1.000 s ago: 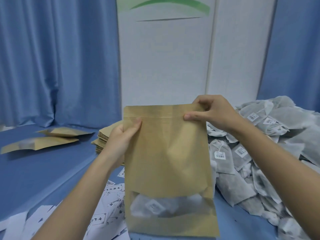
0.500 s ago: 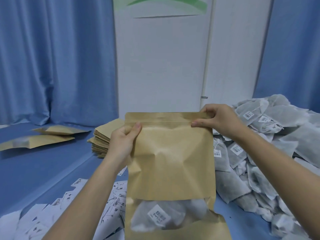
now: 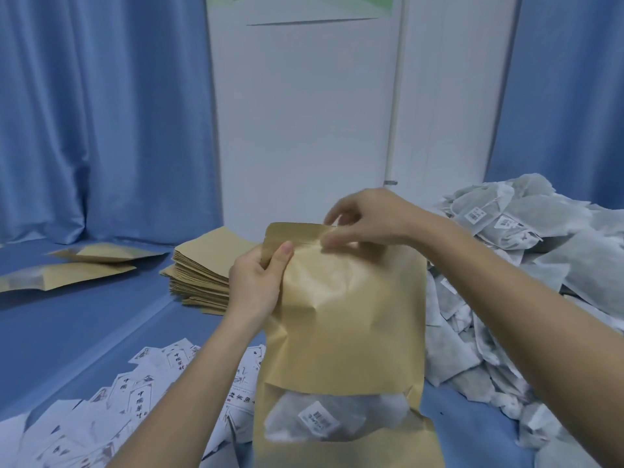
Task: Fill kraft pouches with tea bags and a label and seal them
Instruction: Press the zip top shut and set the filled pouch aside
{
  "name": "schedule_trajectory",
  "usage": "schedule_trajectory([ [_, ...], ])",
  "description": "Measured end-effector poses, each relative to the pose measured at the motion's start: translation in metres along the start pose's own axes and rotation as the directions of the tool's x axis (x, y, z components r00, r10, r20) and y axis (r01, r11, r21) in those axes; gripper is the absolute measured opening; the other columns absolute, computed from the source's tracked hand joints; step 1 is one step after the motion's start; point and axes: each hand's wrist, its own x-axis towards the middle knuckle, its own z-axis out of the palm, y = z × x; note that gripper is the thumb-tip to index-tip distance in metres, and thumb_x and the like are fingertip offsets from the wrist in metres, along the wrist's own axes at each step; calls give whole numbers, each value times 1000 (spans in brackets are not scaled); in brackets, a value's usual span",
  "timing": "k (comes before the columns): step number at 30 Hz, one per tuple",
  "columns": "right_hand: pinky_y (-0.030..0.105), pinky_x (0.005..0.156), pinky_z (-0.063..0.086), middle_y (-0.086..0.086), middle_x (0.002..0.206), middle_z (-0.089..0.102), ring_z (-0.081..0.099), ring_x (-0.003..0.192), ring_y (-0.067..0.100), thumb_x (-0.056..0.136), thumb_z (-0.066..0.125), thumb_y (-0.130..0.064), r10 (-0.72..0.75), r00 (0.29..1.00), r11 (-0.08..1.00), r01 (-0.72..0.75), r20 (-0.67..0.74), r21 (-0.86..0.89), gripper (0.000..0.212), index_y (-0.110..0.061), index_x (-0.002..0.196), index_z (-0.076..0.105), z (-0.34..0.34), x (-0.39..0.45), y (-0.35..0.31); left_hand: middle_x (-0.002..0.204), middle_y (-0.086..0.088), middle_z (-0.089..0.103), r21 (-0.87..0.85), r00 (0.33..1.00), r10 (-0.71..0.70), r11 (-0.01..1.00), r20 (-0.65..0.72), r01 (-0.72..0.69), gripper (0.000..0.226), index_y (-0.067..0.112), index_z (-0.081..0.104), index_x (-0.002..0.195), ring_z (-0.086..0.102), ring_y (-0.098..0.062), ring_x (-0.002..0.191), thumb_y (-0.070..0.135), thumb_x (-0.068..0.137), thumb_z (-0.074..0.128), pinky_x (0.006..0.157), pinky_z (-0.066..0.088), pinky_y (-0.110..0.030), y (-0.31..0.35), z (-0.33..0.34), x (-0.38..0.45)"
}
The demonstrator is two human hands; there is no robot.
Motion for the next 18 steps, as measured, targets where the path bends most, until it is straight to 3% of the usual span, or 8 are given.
schedule_trajectory([
  [2,12,56,34,-19,68,56,52,68,-2,71,72,-52,-36,996,998,40,82,-40,25,-32,84,64,3,8,-15,64,14,67,-32,1000,6,999,25,-5,22,25,68,72,57,-1,62,31,91,60,59,45,-19,3,4,-2],
  [5,8,47,33,-13,56,55,49,55,0,70,76,-46,-71,994,997,69,79,17,22,-27,67,65,4,14,-18,65,16,68,-107,998,-53,993,44,57,25,26,70,67,60,2,62,35,89,62,57,46,-15,5,0,-1],
  [9,8,46,32,-13,51,55,45,49,-2,66,80,-41,-84,996,986,80,19,145,23,-20,71,73,8,14,-15,73,3,69,-250,988,-131,957,76,146,21,16,73,77,62,-12,69,36,83,69,67,48,-30,13,-7,3],
  [15,12,45,29,-10,47,45,40,48,1,72,76,-38,-107,994,984,108,-13,145,21,-24,59,68,12,15,-20,60,8,61,-196,996,-70,979,-60,57,22,13,65,73,53,-9,60,31,85,70,63,42,-29,19,-5,4],
  [18,9,44,31,-13,44,48,43,46,-1,74,75,-35,-109,994,983,110,-14,146,18,-20,66,70,12,16,-24,62,4,58,-156,994,-51,987,-99,36,29,5,65,73,48,-10,64,32,83,71,65,39,-30,19,-2,6],
])
